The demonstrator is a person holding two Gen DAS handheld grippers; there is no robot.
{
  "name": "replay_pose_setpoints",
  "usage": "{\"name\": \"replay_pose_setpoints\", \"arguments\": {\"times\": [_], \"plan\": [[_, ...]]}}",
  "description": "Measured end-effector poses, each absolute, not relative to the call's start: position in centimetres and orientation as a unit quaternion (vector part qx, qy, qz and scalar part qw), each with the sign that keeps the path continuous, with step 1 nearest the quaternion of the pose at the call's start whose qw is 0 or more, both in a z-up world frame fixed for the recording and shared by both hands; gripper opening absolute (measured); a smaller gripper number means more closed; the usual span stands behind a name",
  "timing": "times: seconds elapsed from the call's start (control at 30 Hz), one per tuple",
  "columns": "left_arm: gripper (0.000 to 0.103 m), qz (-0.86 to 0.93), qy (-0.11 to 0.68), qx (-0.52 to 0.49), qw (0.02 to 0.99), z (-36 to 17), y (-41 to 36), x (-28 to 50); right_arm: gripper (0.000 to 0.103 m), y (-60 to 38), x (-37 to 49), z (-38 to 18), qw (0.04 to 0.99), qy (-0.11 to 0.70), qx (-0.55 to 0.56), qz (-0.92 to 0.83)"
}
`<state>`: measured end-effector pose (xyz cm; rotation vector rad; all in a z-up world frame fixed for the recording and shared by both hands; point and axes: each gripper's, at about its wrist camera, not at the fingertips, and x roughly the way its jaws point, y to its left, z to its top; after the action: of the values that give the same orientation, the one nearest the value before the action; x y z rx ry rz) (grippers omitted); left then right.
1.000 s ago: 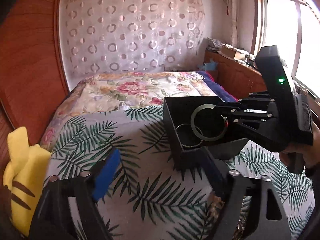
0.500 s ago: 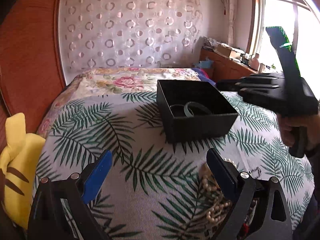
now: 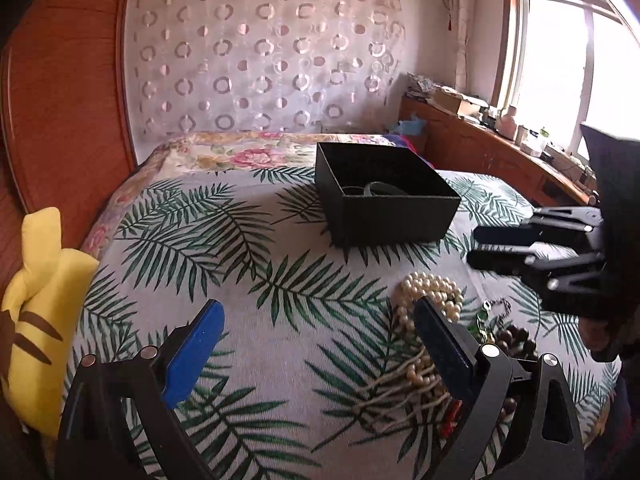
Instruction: Organize jewelry
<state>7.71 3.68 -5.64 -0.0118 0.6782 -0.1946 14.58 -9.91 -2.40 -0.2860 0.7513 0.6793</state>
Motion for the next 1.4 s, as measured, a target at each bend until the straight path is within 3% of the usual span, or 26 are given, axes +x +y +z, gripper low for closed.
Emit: {"name": "replay_pose_setpoints", "arguments": {"times": [0.57,0.63,0.73,0.8,1.4], "plan": [[0.092,-0.096,0.336,-0.011,0.937,-6.0,4.1,6.8,0.033,-7.4,16.9,-5.3,0.831,0.421,-0.099,0.350],[0.092,-0.097,0.336,-0.012,0.937,-6.0,4.1,6.8,0.027,-7.0,16.7,-5.4,0.826,0.426,-0.101,0.355],[0.092,-0.097,0.337,-0.012,0.937,-6.0,4.1,6.6,0.021,-7.0,16.4,-5.1,0.828,0.420,-0.115,0.353],[0.092,-0.097,0.337,-0.013,0.936,-6.0,4.1,6.6,0.008,-7.3,16.3,-4.8,0.831,0.415,-0.112,0.352],[0.092,-0.104,0.340,-0.015,0.935,-6.3,3.6,6.1,0.008,-14.2,13.5,3.9,0.898,0.315,-0.088,0.293]]}}
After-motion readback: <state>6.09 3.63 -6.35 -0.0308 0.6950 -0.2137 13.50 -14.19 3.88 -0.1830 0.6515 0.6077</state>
